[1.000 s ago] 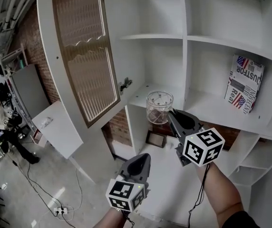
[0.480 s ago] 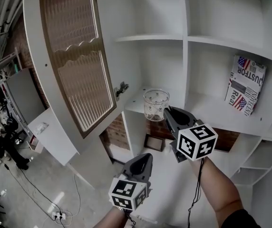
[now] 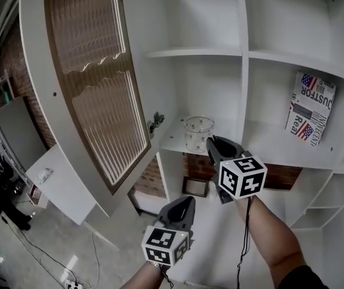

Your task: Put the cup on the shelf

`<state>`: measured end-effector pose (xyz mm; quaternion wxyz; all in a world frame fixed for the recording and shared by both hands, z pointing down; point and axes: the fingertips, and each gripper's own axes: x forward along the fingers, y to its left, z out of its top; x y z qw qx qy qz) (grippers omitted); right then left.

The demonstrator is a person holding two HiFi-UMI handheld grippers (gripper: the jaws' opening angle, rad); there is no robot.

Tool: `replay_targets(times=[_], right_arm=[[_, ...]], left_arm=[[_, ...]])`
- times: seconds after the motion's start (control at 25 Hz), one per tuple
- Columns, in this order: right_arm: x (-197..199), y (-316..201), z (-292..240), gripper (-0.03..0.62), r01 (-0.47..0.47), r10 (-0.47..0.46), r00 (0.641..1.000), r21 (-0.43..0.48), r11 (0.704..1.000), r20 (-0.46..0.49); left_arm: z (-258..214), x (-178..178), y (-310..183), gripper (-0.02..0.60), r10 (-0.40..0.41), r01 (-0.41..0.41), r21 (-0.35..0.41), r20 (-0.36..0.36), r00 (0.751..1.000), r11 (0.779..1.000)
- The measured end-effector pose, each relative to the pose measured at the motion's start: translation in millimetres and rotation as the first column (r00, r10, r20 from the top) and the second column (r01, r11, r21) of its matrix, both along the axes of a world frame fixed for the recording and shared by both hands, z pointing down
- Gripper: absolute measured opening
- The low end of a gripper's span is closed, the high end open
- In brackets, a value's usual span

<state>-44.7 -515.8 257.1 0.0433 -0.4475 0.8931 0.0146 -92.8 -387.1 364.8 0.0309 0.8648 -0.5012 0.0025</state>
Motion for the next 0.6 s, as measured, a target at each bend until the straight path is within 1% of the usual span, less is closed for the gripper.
replay_targets(times=[0.32,0.6], right_arm=[[-12.9,-23.7,7.6,0.035,-0.113,0.112,0.993,-0.023,0.993,-0.018],[-15.8,-41.3,7.6,0.035,-0.220,0.219,0.975,-0.023,0.975,-0.047]], left_arm=[[4.4,-23.0,-16.1,0.003,0.061,-0.061,-0.008,-0.004,0.998,0.998],[10.0,-31.8,-24.9,0.003,0.113,-0.114,-0.018,-0.012,0.993,0.993]])
